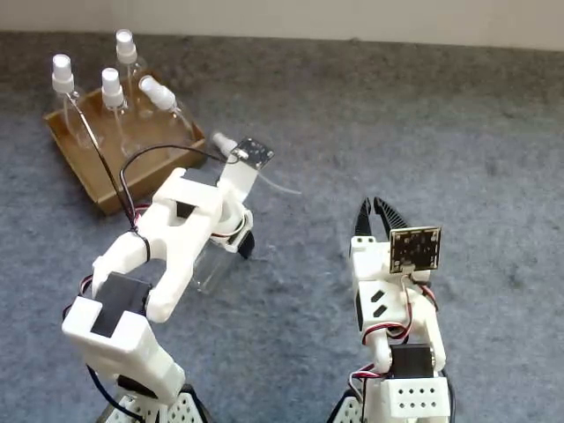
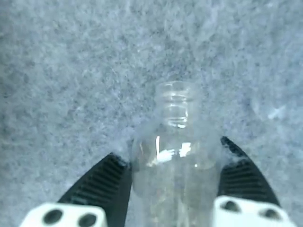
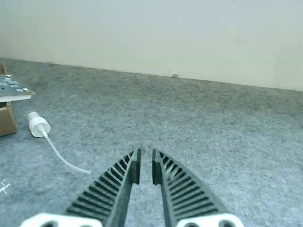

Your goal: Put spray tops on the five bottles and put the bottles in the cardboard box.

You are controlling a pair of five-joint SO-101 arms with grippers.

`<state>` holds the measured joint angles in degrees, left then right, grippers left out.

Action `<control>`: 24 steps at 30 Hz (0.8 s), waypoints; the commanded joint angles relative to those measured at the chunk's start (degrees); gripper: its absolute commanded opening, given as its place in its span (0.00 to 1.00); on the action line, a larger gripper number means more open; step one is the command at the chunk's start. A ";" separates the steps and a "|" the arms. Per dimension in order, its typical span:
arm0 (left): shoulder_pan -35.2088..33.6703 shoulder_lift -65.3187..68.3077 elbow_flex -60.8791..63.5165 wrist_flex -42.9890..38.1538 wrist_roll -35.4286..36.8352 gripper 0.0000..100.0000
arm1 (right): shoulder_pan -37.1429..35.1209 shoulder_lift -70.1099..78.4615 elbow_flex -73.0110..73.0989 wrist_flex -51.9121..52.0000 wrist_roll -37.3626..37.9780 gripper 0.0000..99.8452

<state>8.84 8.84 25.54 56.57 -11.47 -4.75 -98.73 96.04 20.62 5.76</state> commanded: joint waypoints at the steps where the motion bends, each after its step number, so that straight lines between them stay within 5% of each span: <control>1: 0.40 -1.89 -1.36 -0.62 -0.53 0.14 | 0.48 -0.04 8.84 0.48 0.70 0.04; 6: 0.04 -10.77 -1.27 -0.35 -0.44 0.14 | 0.48 -0.04 8.84 0.48 0.70 0.04; 24: 0.75 -53.14 -0.92 21.45 -0.35 0.14 | -2.86 -0.04 8.84 0.48 0.62 0.04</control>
<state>8.92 -35.82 25.54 73.80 -11.65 -4.75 -98.73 96.04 20.62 5.76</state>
